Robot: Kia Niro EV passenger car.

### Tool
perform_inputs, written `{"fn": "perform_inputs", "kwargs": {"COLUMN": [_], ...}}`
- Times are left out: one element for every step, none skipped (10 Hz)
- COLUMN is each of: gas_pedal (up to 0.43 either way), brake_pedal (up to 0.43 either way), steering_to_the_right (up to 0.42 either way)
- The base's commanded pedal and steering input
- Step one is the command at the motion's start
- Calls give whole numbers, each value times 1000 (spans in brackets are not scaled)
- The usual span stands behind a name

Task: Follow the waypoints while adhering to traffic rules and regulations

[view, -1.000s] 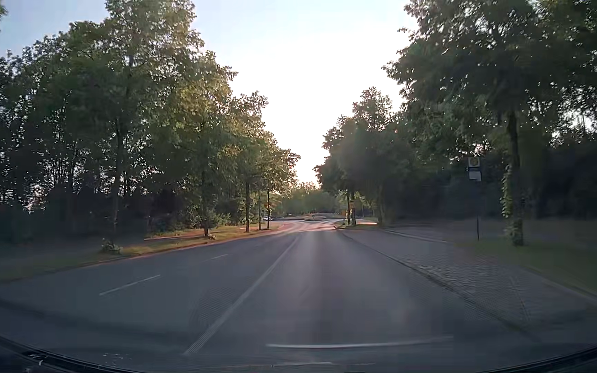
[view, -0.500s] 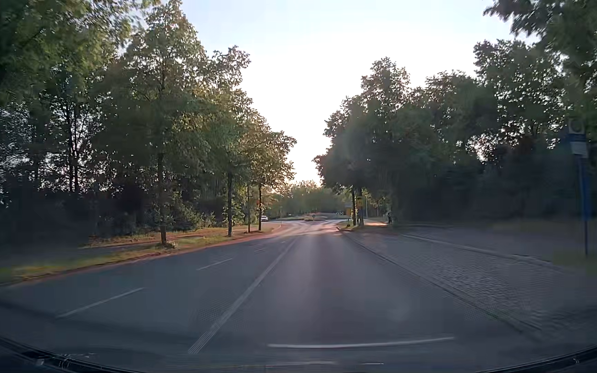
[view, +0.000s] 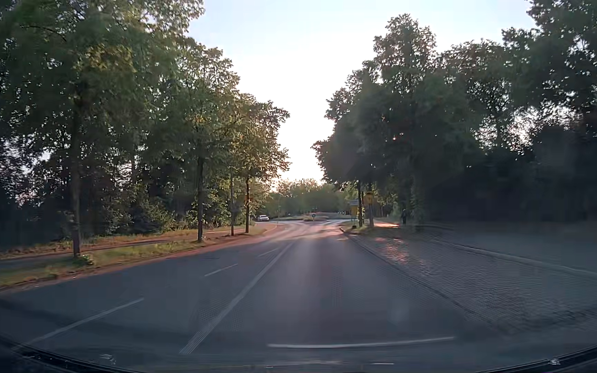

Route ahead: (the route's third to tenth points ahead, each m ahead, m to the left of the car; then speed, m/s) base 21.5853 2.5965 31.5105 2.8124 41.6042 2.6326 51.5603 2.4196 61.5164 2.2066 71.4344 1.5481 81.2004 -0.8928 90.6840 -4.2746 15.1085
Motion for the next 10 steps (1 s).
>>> {"fn": "perform_inputs", "kwargs": {"gas_pedal": [47,47,47,47,47,47,47,47,47,47], "brake_pedal": [18,12,12,12,18,12,18,12,12,18], "steering_to_the_right": [1,0,-2,-2,-1,-2,-2,-2,-2,-2]}}
